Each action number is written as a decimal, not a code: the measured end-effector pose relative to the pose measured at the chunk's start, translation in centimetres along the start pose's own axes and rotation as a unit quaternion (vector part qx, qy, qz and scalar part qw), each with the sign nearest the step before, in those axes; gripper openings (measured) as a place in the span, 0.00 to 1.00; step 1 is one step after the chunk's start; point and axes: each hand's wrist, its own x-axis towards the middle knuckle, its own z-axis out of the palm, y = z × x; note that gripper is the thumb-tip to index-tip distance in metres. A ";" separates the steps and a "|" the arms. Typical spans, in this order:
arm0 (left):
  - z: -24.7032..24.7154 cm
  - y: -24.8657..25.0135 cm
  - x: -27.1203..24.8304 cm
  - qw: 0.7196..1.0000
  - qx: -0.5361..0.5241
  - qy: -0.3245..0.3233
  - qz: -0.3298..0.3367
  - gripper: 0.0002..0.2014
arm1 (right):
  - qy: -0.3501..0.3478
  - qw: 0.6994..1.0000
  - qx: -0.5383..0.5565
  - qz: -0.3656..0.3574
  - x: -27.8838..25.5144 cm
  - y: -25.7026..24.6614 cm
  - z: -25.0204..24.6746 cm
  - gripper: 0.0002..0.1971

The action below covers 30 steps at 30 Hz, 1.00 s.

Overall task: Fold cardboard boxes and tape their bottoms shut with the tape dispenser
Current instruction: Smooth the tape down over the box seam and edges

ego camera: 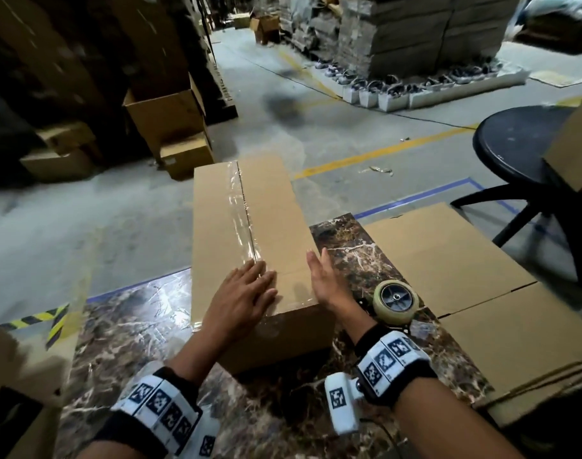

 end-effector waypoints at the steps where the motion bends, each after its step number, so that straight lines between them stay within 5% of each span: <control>1: -0.2 0.2 -0.1 1.000 0.011 0.001 0.000 0.34 | 0.017 0.999 -0.035 -0.019 -0.1 0.2 0.3 0.37; 7: 0.2 0.7 -1.1 0.993 0.097 -0.054 0.041 0.38 | 0.192 0.926 -0.186 -0.267 -1.8 2.0 1.8 0.32; 11: 0.1 0.6 -0.9 0.985 0.131 -0.106 0.042 0.45 | 0.157 0.855 -0.332 -0.367 -1.6 4.5 1.2 0.32; 16: 0.7 0.3 -0.7 0.978 0.157 -0.124 0.066 0.46 | 0.076 0.800 -0.421 -0.420 -0.7 5.5 -0.4 0.33; 24: 0.6 0.5 -1.2 0.978 0.175 -0.080 0.087 0.48 | 0.029 0.768 -0.473 -0.432 -1.2 5.0 -1.3 0.32; 30: 0.7 0.6 -1.2 0.982 0.159 -0.071 0.079 0.48 | 0.065 0.829 -0.392 -0.393 -2.1 4.7 -0.5 0.32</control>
